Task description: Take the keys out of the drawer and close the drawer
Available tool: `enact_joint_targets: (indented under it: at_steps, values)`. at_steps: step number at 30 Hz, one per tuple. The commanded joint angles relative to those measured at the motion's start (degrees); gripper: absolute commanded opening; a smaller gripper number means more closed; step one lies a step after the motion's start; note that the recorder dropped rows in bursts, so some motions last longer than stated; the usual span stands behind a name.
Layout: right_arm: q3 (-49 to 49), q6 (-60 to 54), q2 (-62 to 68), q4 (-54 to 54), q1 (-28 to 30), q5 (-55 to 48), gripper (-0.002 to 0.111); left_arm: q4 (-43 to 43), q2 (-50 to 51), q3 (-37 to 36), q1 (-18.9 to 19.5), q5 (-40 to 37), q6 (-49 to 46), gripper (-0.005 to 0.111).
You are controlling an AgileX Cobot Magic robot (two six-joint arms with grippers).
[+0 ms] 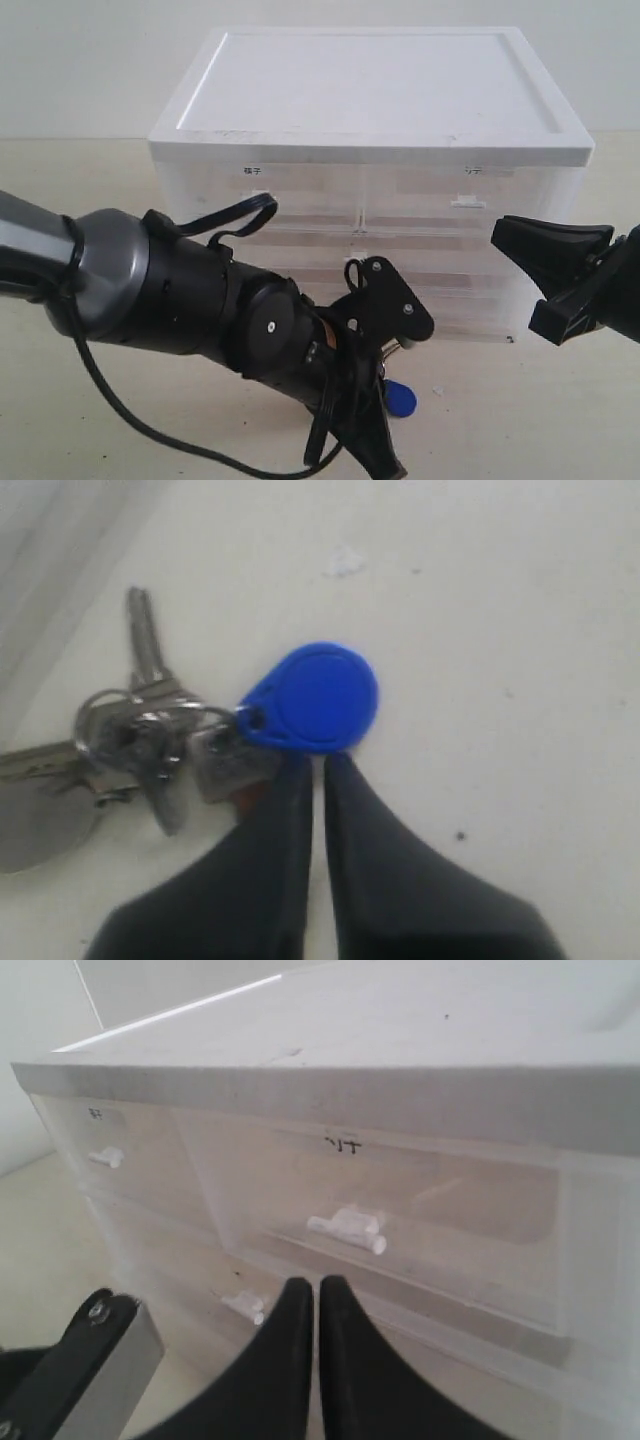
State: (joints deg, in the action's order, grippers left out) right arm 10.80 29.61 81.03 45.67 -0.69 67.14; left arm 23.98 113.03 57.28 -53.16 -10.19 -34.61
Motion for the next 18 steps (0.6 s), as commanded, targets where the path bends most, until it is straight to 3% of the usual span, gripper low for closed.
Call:
enact_joint_targets:
  at_steps: [1,11,18]
  values:
    - [0.2,0.1,0.2,-0.1,0.1,0.0,0.0,0.6,-0.1,-0.5,-2.7,2.4,-1.1,0.005]
    - [0.2,0.4,0.2,-0.1,0.1,0.5,0.0,0.6,6.2,6.4,2.5,0.3,-0.8,0.005]
    - [0.2,0.4,0.2,-0.1,0.1,0.7,0.0,0.6,6.3,9.2,2.7,0.0,-0.9,0.005]
